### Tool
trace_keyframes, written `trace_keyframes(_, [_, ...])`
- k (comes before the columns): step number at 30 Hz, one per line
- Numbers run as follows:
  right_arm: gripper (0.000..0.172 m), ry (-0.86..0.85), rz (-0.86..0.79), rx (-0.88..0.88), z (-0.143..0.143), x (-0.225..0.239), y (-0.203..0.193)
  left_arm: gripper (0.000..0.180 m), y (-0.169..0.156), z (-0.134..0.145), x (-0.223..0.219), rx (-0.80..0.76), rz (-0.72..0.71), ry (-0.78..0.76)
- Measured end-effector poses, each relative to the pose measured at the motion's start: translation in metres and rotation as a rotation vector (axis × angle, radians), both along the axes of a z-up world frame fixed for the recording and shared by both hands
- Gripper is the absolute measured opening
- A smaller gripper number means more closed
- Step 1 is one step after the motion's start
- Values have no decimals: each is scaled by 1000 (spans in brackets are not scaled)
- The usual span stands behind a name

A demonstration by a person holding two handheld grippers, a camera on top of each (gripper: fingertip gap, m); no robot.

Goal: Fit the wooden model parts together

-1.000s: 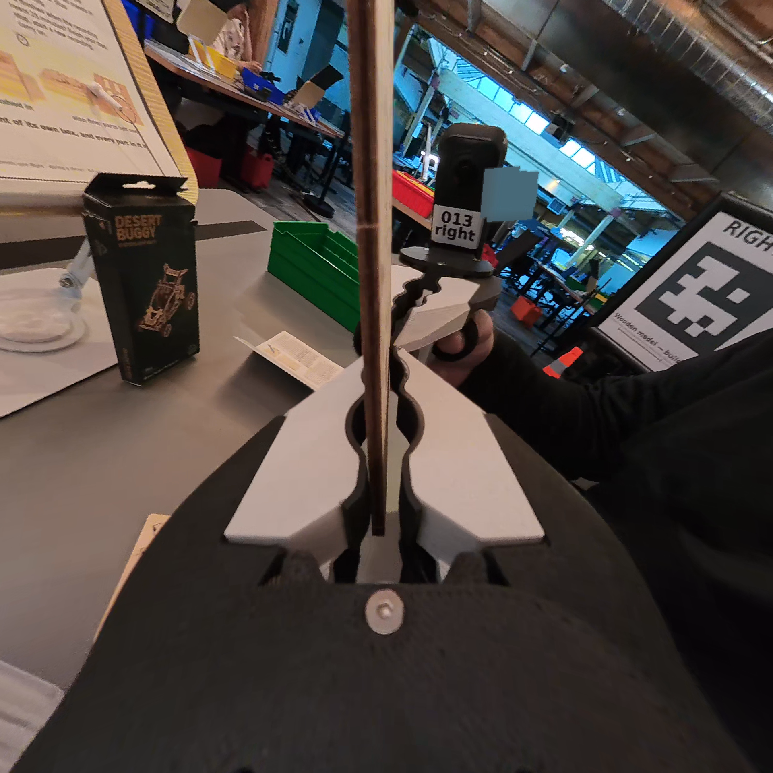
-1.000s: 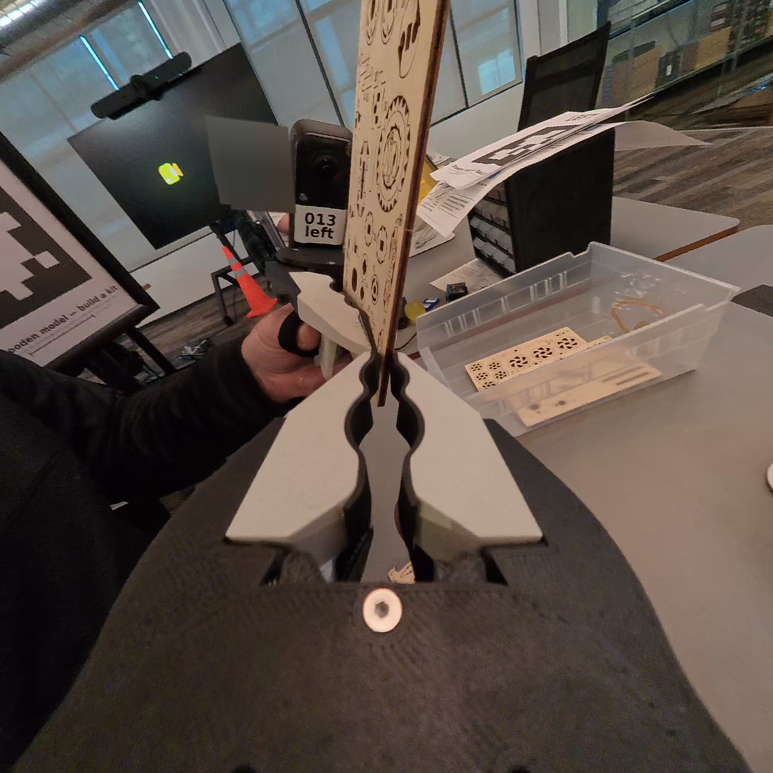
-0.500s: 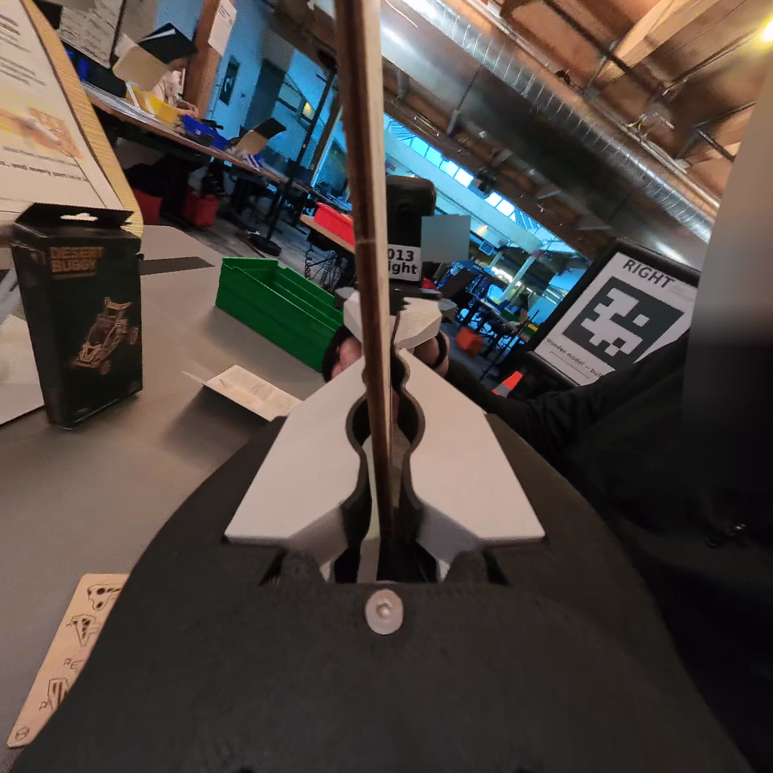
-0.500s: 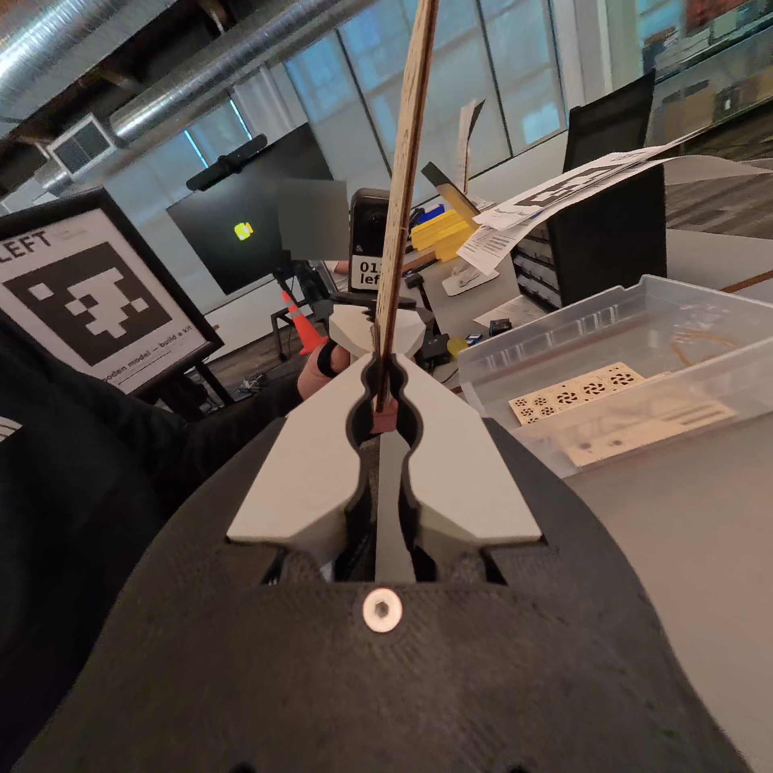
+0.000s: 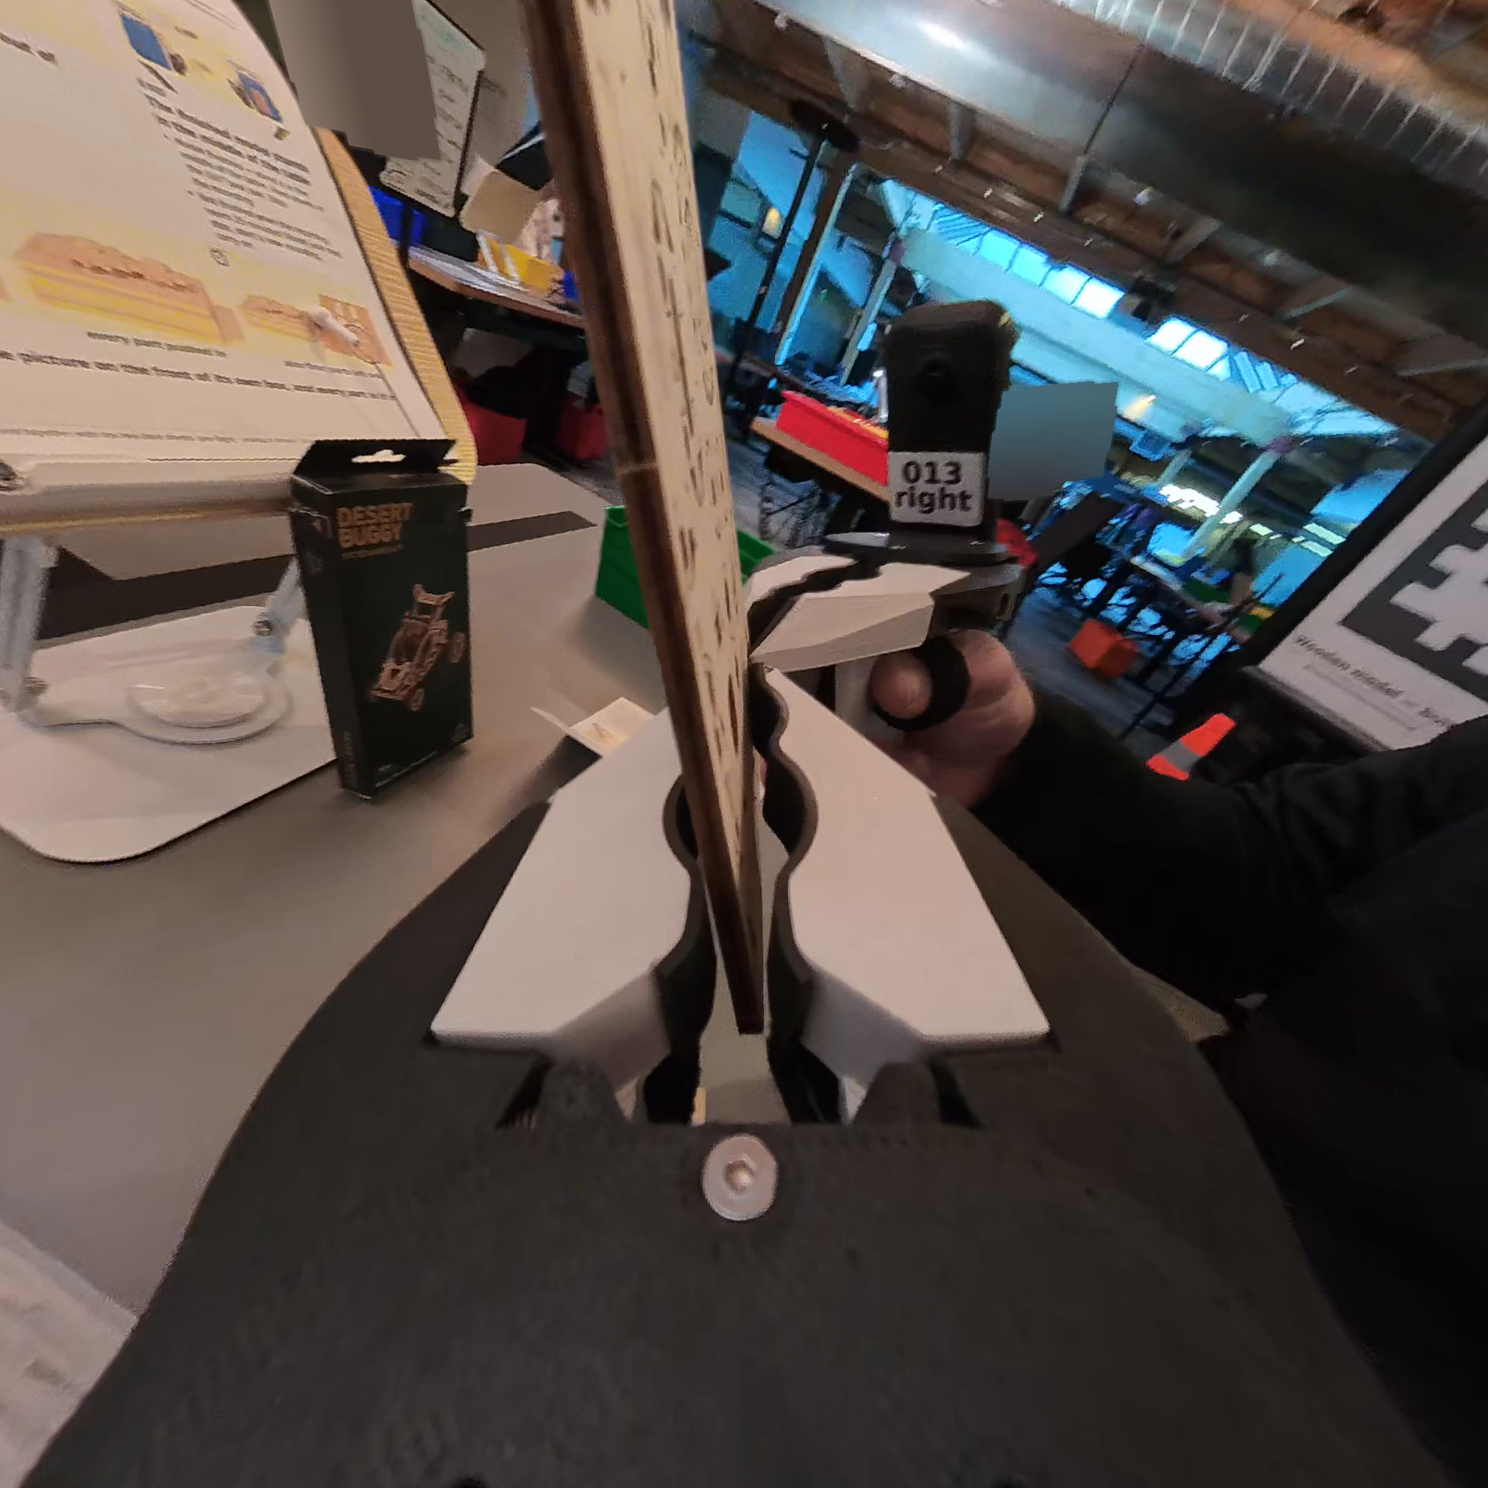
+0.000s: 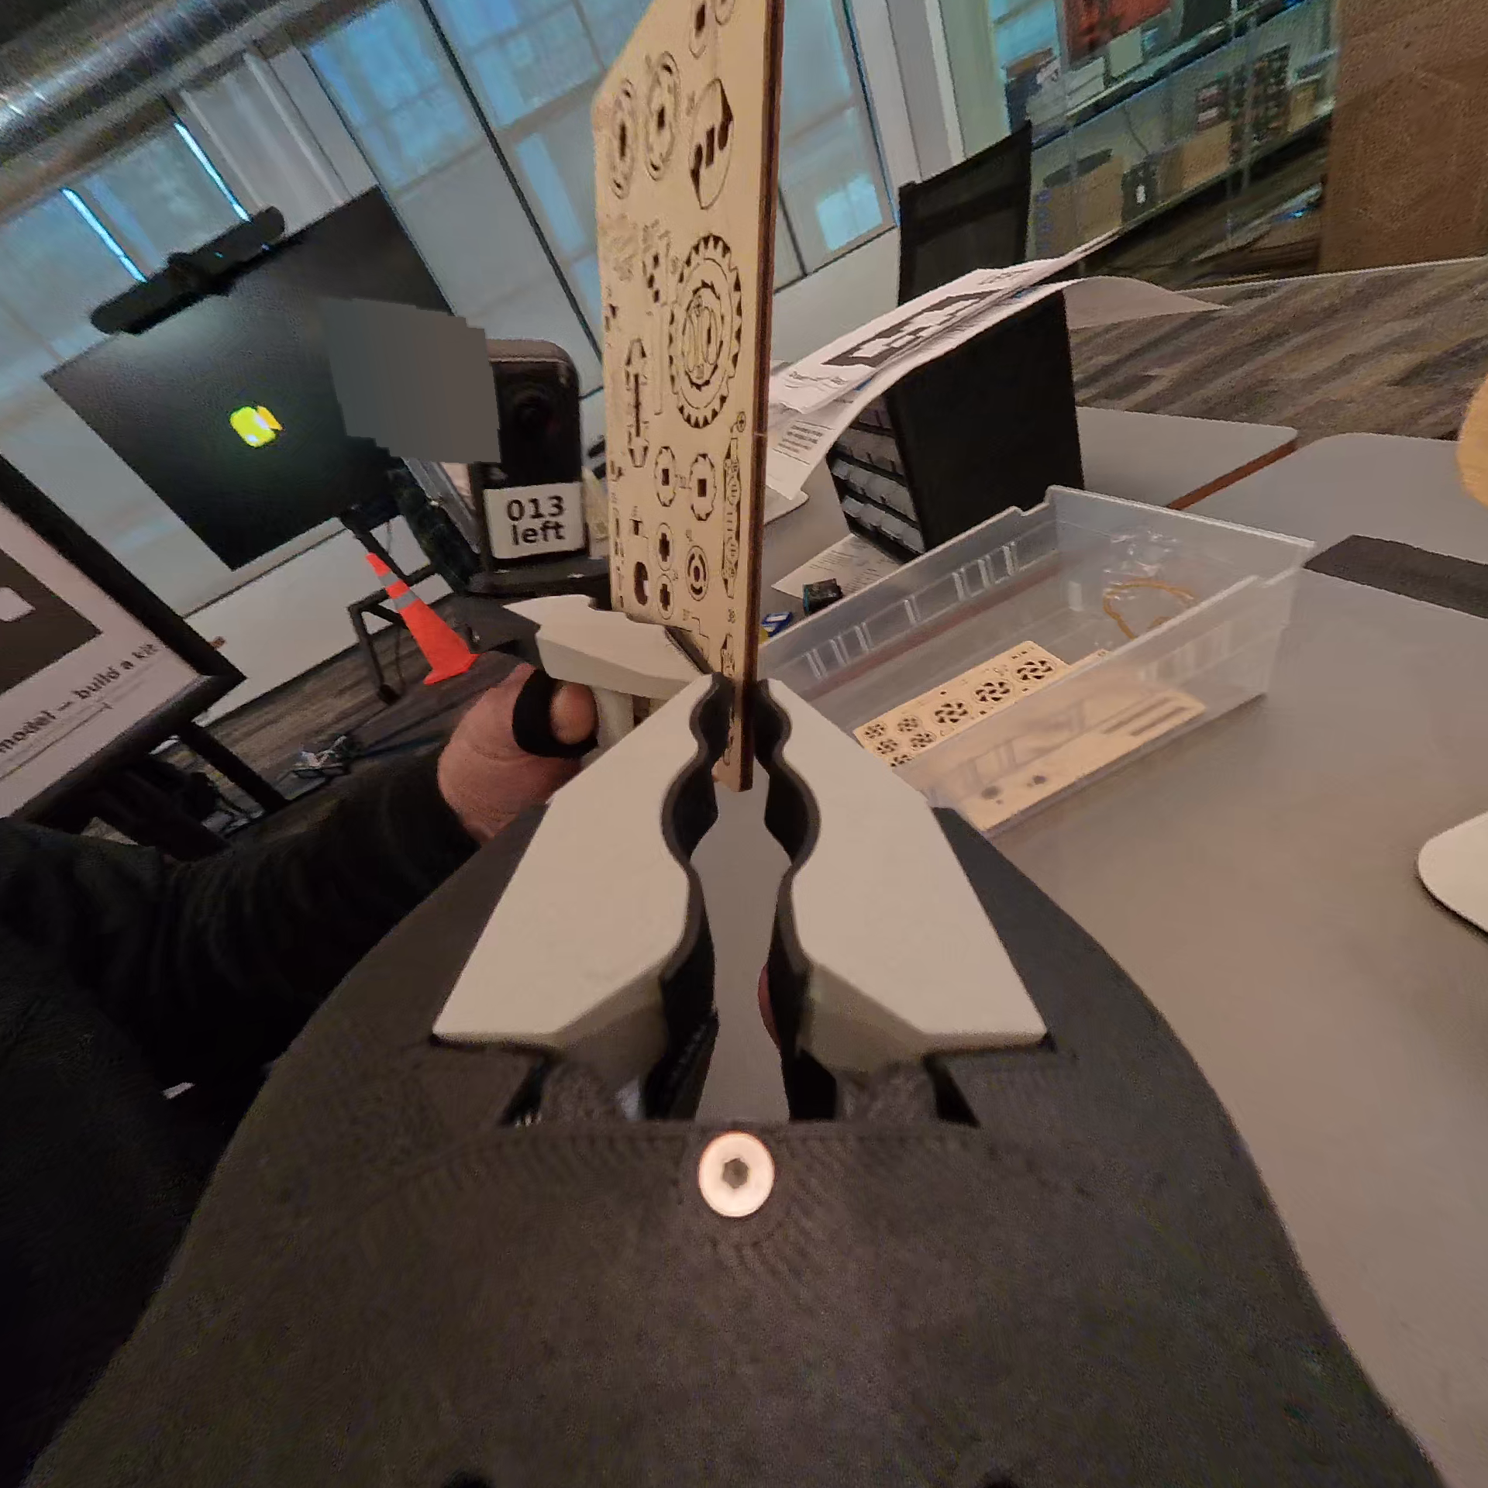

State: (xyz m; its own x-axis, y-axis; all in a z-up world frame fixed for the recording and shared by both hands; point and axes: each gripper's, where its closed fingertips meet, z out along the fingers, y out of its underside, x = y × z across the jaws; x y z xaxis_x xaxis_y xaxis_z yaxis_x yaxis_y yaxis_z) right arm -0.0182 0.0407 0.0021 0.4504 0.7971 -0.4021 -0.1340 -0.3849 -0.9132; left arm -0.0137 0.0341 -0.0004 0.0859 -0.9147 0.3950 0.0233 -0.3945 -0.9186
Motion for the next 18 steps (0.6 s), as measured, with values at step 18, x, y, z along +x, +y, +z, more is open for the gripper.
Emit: trace_keyframes(18, [5,-100,-166,81,-3,-2,13,2,13,-3,-3,35,97,-2])
